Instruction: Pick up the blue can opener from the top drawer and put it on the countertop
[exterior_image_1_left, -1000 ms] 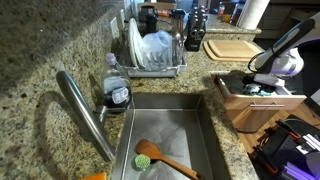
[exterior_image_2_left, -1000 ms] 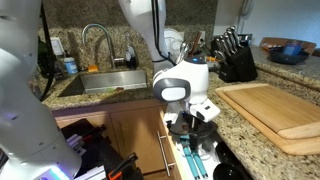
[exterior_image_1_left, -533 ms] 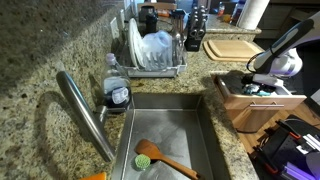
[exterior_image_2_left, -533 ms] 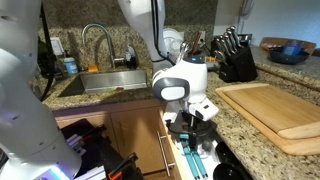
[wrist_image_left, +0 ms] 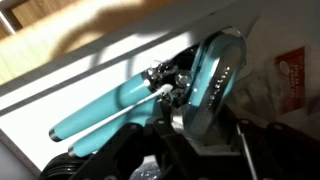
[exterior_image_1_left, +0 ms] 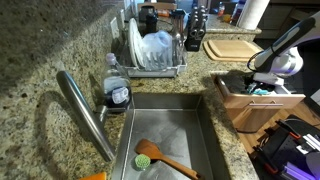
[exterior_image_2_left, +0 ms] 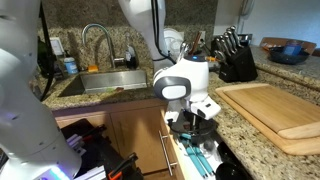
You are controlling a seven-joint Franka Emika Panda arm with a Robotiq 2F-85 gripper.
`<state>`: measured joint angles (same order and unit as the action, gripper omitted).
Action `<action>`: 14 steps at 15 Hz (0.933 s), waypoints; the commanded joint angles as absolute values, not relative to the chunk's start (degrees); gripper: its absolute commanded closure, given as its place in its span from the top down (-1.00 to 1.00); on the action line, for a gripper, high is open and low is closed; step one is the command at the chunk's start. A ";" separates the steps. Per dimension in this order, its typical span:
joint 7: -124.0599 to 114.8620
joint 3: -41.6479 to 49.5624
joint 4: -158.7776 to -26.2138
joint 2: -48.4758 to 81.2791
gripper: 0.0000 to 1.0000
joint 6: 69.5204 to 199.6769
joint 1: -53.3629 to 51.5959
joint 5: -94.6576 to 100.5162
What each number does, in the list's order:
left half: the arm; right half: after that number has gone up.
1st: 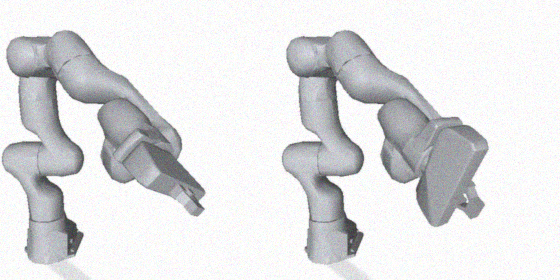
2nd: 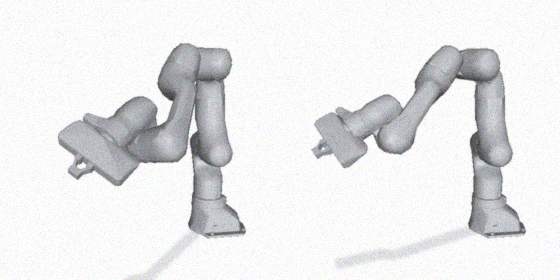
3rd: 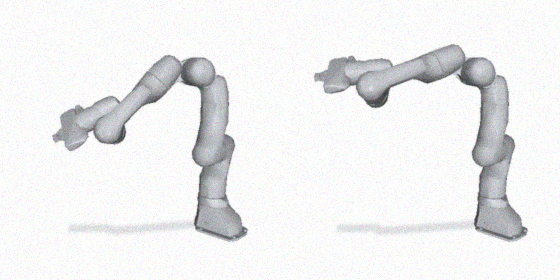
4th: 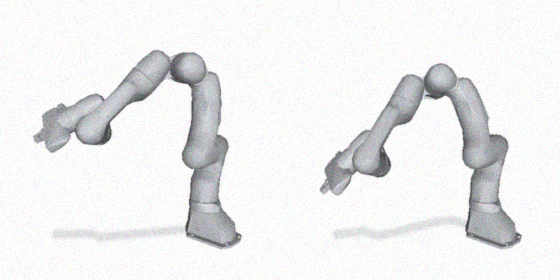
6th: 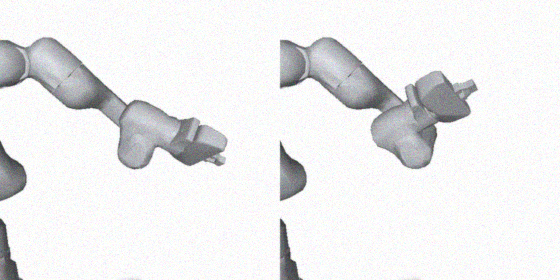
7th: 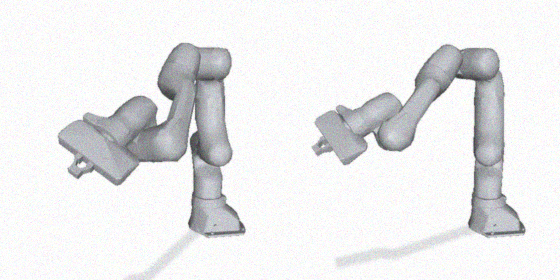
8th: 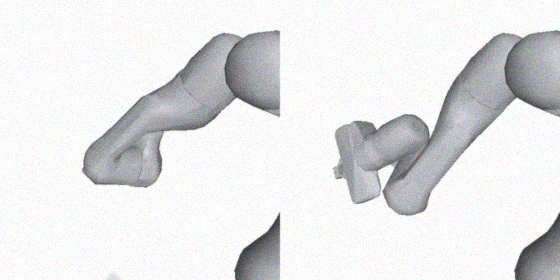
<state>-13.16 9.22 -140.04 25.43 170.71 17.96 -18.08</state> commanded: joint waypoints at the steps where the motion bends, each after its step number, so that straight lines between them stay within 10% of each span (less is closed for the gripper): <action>1: -12.26 8.87 -139.44 25.71 -0.66 170.65 18.27 -18.45; 3: -12.60 9.26 -139.26 26.01 -0.92 170.70 17.68 -18.16; 14: -12.04 13.81 -141.92 19.89 -0.86 170.59 8.16 -8.68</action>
